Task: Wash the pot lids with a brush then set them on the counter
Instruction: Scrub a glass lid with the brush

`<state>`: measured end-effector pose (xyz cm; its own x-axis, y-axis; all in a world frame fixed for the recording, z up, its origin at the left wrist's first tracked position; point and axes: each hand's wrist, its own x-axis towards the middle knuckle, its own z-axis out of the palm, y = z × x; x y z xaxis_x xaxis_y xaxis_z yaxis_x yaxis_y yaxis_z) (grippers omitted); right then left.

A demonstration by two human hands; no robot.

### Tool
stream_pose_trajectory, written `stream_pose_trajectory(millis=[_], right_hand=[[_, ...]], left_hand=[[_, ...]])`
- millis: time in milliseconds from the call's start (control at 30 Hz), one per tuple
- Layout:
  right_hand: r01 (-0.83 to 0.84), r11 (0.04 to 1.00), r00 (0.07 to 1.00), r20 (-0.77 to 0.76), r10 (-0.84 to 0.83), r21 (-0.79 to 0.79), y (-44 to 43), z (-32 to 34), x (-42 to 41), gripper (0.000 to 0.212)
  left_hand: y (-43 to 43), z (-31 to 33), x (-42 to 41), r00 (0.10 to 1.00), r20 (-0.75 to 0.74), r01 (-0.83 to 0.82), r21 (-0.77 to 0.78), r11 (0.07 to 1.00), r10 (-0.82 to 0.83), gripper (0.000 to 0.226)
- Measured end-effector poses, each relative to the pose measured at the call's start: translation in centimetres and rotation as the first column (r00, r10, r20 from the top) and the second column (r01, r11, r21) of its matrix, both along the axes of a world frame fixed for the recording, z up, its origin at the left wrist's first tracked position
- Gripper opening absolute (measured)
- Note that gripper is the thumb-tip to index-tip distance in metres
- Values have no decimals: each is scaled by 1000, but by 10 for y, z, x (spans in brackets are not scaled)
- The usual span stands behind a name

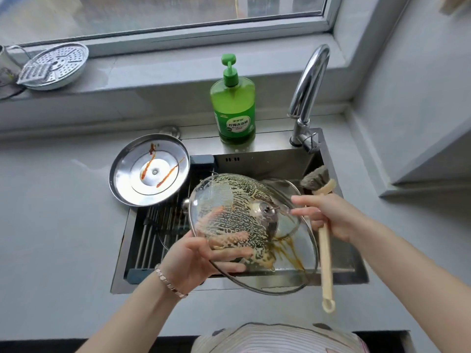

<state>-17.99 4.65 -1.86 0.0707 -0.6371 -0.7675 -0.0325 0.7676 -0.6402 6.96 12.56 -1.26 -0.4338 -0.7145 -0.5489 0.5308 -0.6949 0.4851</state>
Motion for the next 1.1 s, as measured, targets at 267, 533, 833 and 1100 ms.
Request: stream_pose_trajectory(millis=[267,533,833,1100], right_hand=[[-820,508,422,-878,227,-264,30,10,27,51],[-845,420,402,-911,92,-331,21,-17,31,44],[-867,346,339,-933,-118,-359,19,-12,40,42],[-928,262,204,-950,-234,-264,29,-13,46,37]], left_hand=[[5,8,-1,991,123,-51,-33,998,55,93],[8,14,-7,977,202,-61,-60,996,72,87],[5,15,-16,972,198,-119,-64,991,129,90],[5,15,-13,973,195,-117,-61,991,127,90]])
